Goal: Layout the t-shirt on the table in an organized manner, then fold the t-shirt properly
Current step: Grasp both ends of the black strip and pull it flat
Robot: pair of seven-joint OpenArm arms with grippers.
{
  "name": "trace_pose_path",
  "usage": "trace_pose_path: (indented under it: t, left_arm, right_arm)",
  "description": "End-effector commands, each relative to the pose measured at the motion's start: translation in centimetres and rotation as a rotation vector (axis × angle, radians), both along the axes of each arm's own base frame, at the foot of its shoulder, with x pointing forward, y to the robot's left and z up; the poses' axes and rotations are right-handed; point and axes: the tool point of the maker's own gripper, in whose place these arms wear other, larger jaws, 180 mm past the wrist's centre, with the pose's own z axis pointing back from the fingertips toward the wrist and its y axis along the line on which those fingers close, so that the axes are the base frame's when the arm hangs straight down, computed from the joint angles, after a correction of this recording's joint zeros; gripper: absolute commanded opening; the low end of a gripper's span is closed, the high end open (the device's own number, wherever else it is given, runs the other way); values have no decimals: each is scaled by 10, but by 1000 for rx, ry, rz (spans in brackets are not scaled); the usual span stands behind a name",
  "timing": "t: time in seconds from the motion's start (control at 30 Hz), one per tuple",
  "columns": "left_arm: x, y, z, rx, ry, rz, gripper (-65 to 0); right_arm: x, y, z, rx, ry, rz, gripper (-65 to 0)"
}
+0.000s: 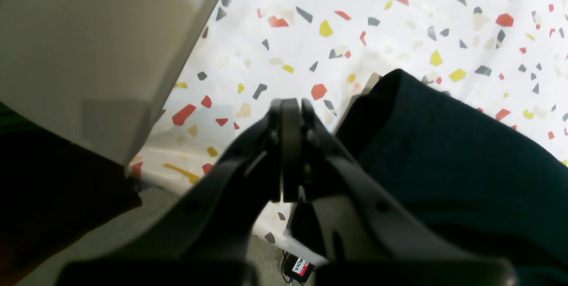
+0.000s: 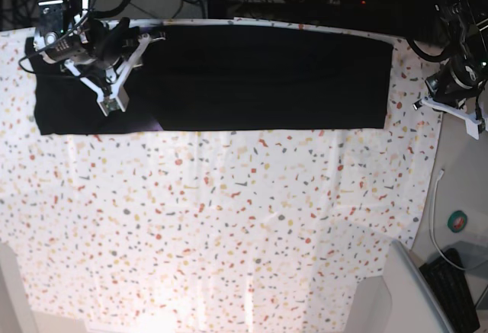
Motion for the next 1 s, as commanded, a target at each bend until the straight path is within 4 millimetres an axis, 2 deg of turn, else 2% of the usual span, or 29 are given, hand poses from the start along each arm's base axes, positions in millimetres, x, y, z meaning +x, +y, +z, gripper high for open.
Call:
trace_pose_path:
  t: [0.0, 0.07, 0.17, 0.23, 0.27, 0.33, 0.4, 0.47, 0.53, 0.6, 0.67, 0.73, 0.87, 0.97]
  left_arm:
    - [8, 6, 13, 28, -40, -4, -596]
    - [10, 5, 14, 26, -46, -5, -469]
    - [15, -5, 13, -24, -70, -2, -286]
    - [20, -18, 13, -104, -103, -10, -221]
    - [23, -29, 13, -165, -124, -21, -216]
    - [25, -64, 7, -285, -131, -81, -245]
    - [27, -88, 5, -355, -122, -145, -296]
    - [25, -108, -1, -392, -97, -195, -352]
    - [24, -130, -9, -404, -63, -254, -408]
    - [21, -144, -19, -376, -18, -308, -484]
    - [17, -145, -32, -298, 40, -350, -576]
    - [16, -136, -44, -219, 90, -362, -650]
    - [11, -115, -70, -118, 185, -340, -650]
    - [15, -95, -86, -61, 214, -311, -650]
  right_arm:
    - [7, 1, 13, 6, -48, 4, -422]
    - [7, 6, 25, 34, -75, 6, -398]
    - [12, 6, 37, 61, -121, -4, -414]
    - [27, -9, 41, 54, -191, -62, -441]
    - [33, -20, 41, 49, -227, -100, -465]
    - [50, -40, 47, 35, -302, -159, -546]
    - [58, -60, 48, 15, -332, -214, -650]
    - [65, -83, 43, -7, -331, -279, -650]
    - [68, -101, 23, -6, -283, -346, -650]
    - [70, -120, 2, -13, -224, -384, -650]
    - [67, -130, -20, -15, -156, -397, -650]
    - [59, -135, -34, -16, -105, -408, -650]
    - [46, -144, -55, -19, -56, -428, -650]
    - [45, -144, -69, -3, -40, -454, -650]
